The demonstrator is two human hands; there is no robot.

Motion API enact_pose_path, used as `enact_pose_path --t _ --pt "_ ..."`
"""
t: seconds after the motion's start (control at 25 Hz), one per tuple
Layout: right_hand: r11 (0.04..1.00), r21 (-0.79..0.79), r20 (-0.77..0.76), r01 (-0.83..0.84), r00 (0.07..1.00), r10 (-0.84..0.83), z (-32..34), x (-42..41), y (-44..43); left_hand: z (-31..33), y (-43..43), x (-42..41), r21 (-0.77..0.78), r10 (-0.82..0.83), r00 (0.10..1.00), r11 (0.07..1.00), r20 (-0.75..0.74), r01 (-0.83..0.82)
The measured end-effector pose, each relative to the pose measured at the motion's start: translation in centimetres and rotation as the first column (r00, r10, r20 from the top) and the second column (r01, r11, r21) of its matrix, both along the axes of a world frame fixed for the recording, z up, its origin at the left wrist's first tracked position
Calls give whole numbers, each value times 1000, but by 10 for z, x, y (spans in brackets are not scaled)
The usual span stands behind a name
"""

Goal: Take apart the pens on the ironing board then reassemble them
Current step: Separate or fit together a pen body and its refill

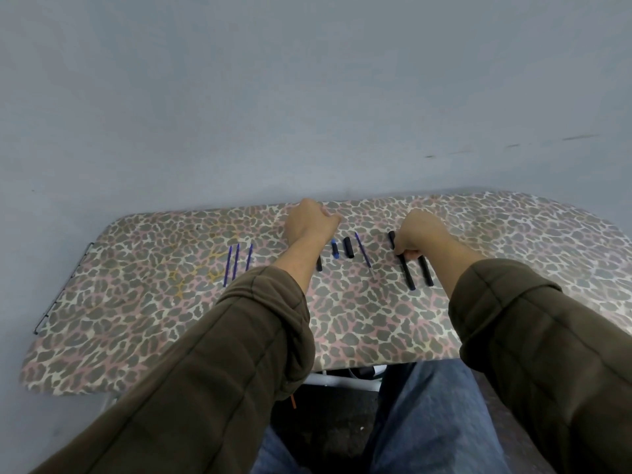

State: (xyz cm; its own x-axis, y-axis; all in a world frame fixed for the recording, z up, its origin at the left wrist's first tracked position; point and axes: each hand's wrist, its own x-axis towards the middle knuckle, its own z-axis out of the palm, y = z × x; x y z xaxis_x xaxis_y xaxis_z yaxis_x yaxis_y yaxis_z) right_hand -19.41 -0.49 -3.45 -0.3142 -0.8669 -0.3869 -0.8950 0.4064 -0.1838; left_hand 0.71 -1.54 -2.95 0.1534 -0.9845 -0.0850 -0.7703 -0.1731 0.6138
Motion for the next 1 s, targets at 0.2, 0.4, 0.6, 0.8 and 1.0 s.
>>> enact_pose_path --t 0.2,0.4,0.6,0.8,1.0 --pt "999 -1 65 35 997 -34 0 1 6 3 5 0 -1 -15 1000 1000 5 15" --pt "982 -130 354 134 932 -81 35 7 -1 18 9 0 -55 -106 991 993 -82 102" --pt "949 -248 602 196 799 -7 97 27 -1 61 22 -5 -116 -224 955 972 -195 205" --pt "927 -341 637 157 763 105 143 47 12 96 31 -2 -218 -201 939 966 -279 142" --pt "868 -480 620 124 748 236 177 60 25 119 43 5 -282 -222 920 950 -321 131"
